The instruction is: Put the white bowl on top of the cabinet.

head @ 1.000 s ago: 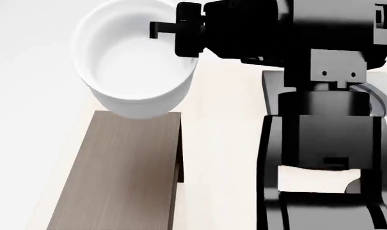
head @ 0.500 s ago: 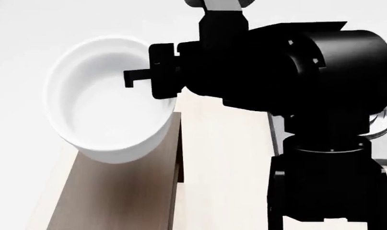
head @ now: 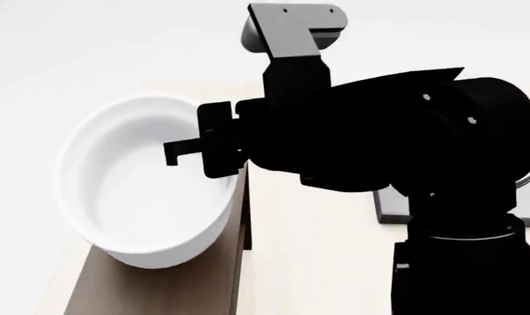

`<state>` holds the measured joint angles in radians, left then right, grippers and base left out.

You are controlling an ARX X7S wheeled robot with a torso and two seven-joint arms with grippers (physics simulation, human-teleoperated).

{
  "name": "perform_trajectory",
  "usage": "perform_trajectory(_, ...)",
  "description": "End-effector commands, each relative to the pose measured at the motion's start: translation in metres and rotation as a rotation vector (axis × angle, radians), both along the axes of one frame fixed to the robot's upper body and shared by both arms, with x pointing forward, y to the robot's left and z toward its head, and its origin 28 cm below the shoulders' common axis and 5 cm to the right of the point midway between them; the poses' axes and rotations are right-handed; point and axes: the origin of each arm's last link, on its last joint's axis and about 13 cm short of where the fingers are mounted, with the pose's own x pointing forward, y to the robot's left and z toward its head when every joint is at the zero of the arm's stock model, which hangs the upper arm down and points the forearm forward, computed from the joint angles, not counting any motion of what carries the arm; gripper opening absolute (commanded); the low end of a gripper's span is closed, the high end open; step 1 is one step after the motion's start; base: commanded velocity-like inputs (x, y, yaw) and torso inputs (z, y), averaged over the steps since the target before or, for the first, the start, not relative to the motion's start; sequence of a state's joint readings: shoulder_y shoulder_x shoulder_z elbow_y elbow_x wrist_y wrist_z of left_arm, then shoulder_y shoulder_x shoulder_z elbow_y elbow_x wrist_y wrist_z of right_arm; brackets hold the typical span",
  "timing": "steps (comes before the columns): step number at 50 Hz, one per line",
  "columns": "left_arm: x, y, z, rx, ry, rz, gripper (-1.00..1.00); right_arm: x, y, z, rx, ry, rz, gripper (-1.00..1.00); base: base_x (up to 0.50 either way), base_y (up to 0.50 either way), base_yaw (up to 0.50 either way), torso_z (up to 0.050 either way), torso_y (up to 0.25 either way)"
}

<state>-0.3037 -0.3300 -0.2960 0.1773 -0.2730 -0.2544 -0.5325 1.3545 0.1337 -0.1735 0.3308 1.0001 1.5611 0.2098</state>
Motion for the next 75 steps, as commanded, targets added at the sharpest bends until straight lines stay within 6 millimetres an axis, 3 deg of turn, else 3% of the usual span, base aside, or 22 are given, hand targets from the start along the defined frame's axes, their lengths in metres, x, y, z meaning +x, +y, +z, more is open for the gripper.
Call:
perform_trajectory(1, 0.001, 0.0, -0.001, -0.001, 0.005, 0.001, 1.0, -0.011, -0.003, 0.008, 0.043, -0.027, 0.042, -1.0, 0.0, 0.0, 0.0, 0.0, 0.0)
perform_trajectory(27, 0.002, 0.001, -0.003, 0.002, 0.007, 0.006, 1.0, 0.009, 0.005, -0.022, 0.034, 0.044, 0.025, -1.0, 0.0, 0.0, 0.0, 0.0, 0.0)
perform_trajectory(47, 0.003, 0.001, -0.003, 0.005, 0.009, 0.009, 1.0, 0.013, 0.012, -0.032, 0.027, 0.033, 0.065, -1.0, 0.0, 0.0, 0.0, 0.0, 0.0)
perform_trajectory(48, 0.003, 0.001, -0.003, 0.003, 0.008, 0.007, 1.0, 0.016, 0.012, -0.032, 0.031, 0.037, 0.038, 1.0, 0.0, 0.0, 0.0, 0.0, 0.0)
perform_trajectory(60, 0.001, 0.0, -0.001, 0.004, 0.007, 0.007, 1.0, 0.018, 0.005, -0.03, 0.06, -0.037, 0.028, 1.0, 0.0, 0.0, 0.0, 0.0, 0.0)
perform_trajectory(75, 0.002, -0.001, -0.002, 0.008, 0.009, 0.0, 1.0, 0.015, -0.023, -0.009, 0.136, -0.255, -0.103, 1.0, 0.0, 0.0, 0.0, 0.0, 0.0)
